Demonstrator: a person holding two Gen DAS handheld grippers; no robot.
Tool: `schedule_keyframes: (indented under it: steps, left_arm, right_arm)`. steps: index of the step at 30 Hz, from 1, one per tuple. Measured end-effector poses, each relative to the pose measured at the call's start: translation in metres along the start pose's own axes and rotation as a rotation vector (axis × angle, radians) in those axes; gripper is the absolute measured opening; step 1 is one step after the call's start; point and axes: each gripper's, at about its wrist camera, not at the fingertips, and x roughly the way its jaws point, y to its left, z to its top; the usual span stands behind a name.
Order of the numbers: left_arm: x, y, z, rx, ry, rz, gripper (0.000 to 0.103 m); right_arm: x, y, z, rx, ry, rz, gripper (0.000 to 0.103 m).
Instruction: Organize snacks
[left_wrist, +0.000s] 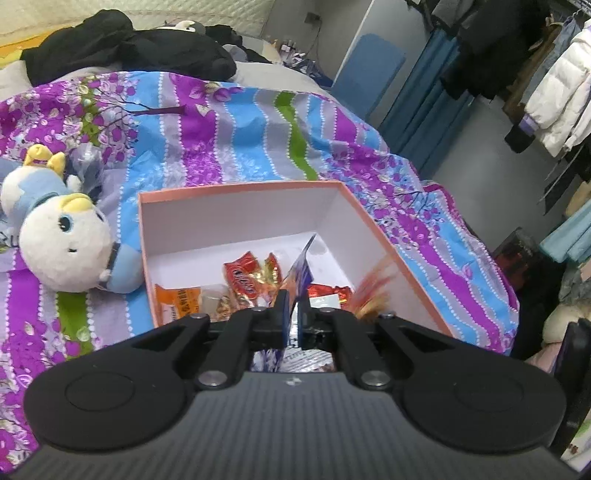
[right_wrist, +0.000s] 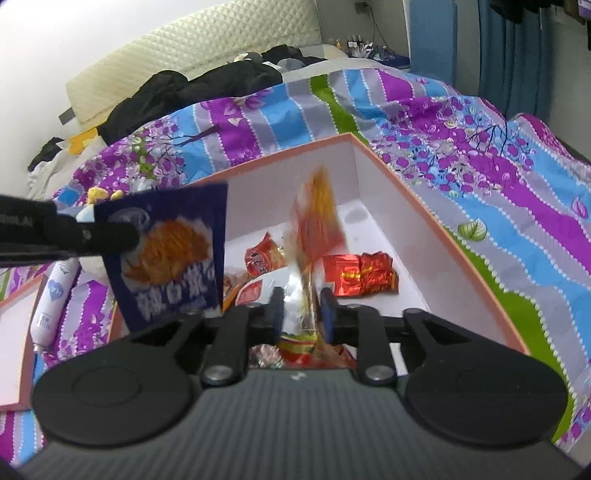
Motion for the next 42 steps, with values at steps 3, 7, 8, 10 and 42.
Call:
schedule_keyframes:
  steps: [3,7,8,10,42]
  left_arm:
    - [-0.016,-0.001,-0.002,0.002,-0.015,0.007,0.035]
    - [-0.048,-0.007,-0.002,0.02,-0.059,0.013,0.045]
    - [-0.057,-0.009,-0.002,0.025,-0.066,0.013,0.045]
    - [-0.078,-0.015,-0.003,0.034,-0.087,0.02,0.047]
    - [-0.312,-0.047,-0.09,0.106,-0.316,0.033,0.049]
  right_arm:
    - [-0.008,0.003,0.0,-0.005,-0.001,0.004,0.037]
    - [-0.031,0.007,0.003,0.001,-0.052,0.005,0.058]
    - [-0.038,0.008,0.005,0.003,-0.066,0.011,0.058]
    - [-0.054,0.011,0.009,0.007,-0.096,0.017,0.058]
    - [-0.262,0.062,-0.018,-0.048,-0.395,0.085,0.058]
